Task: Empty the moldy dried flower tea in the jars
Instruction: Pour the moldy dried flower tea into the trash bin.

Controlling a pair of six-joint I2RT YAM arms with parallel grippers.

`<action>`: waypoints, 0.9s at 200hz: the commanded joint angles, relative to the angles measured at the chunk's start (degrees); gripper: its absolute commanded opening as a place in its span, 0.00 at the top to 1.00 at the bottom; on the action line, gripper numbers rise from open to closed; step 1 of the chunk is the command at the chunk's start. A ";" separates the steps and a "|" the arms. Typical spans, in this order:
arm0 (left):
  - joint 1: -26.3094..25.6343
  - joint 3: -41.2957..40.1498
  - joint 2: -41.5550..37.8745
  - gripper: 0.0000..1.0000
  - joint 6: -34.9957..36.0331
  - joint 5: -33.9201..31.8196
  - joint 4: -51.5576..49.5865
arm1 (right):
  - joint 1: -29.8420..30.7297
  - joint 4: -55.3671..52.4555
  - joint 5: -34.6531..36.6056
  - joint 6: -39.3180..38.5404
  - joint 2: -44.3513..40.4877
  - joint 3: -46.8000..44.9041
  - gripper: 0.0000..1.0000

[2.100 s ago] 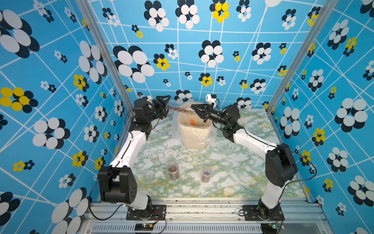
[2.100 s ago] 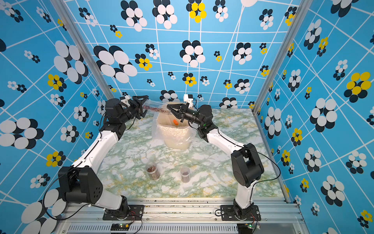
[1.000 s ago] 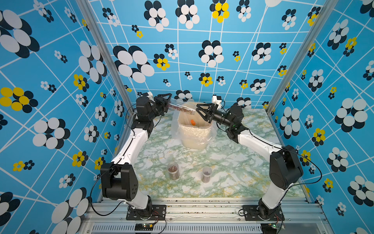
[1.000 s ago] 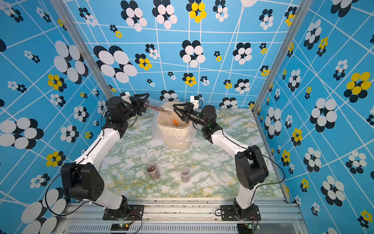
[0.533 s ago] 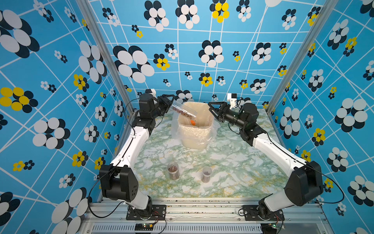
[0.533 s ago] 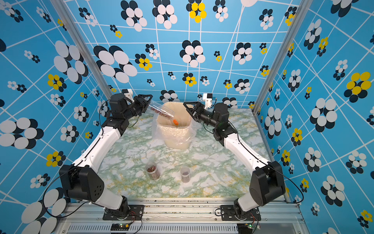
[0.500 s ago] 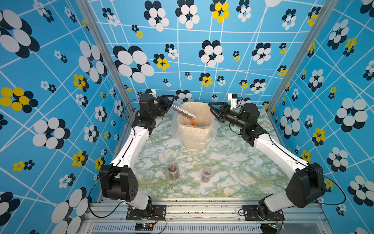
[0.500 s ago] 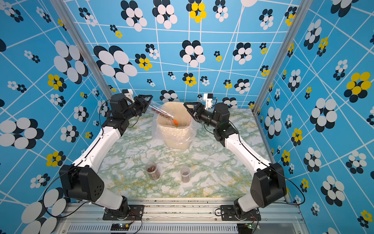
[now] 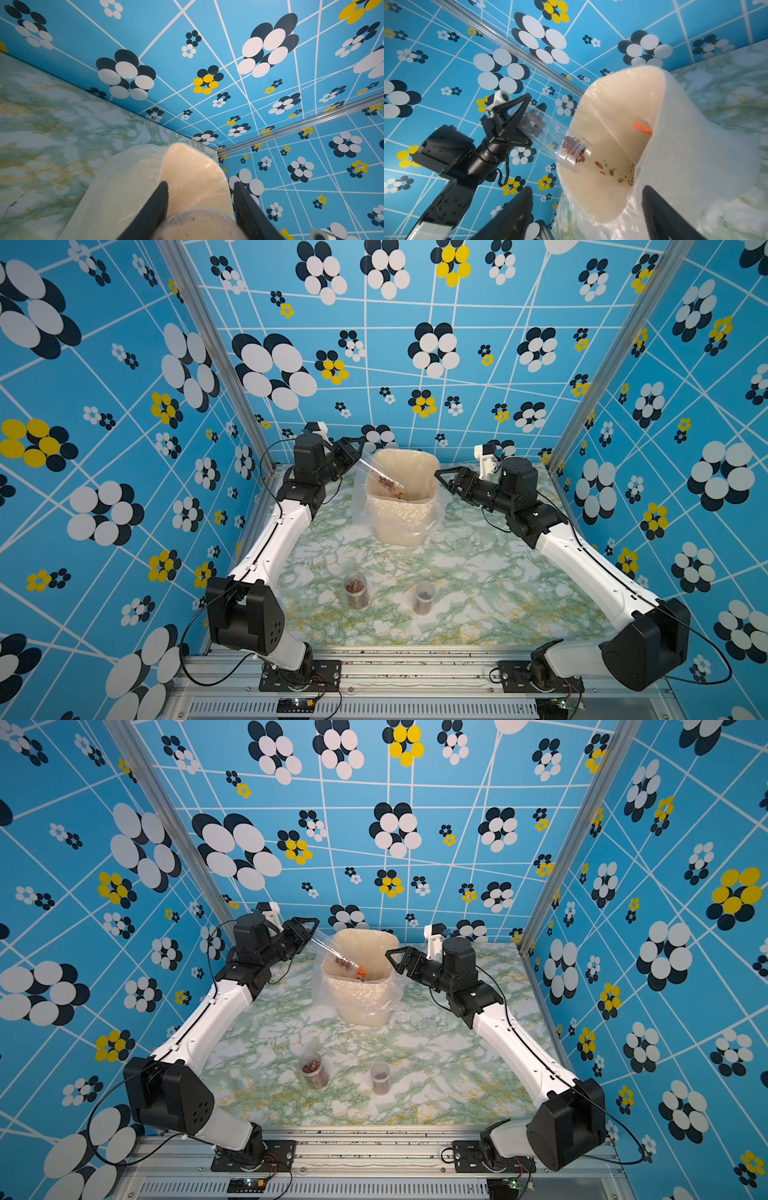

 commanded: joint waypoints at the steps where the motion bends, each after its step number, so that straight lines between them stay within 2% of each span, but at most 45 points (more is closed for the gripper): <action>1: -1.33 2.45 -0.97 1.00 5.15 -2.99 -0.84 | -0.34 -4.83 3.24 -4.85 -2.04 -1.22 0.13; 32: -3.65 4.59 -0.63 1.00 12.03 -6.56 -4.04 | -0.34 -6.92 4.59 -6.50 -2.93 -2.05 0.11; 60: -6.87 7.74 -0.18 1.00 20.48 -12.14 -8.81 | -0.35 -8.07 5.58 -7.33 -3.29 -2.18 0.10; 105: -10.77 10.35 1.08 1.00 29.79 -19.83 -12.89 | -0.34 -8.60 5.87 -7.69 -2.94 -2.14 0.10; 154: -14.46 13.31 3.09 1.00 37.56 -26.43 -15.88 | -0.34 -9.27 6.20 -8.39 -2.69 -1.81 0.10; 180: -15.07 13.91 3.34 1.00 39.08 -26.29 -16.04 | -0.30 -9.43 6.29 -8.64 -2.76 -1.81 0.10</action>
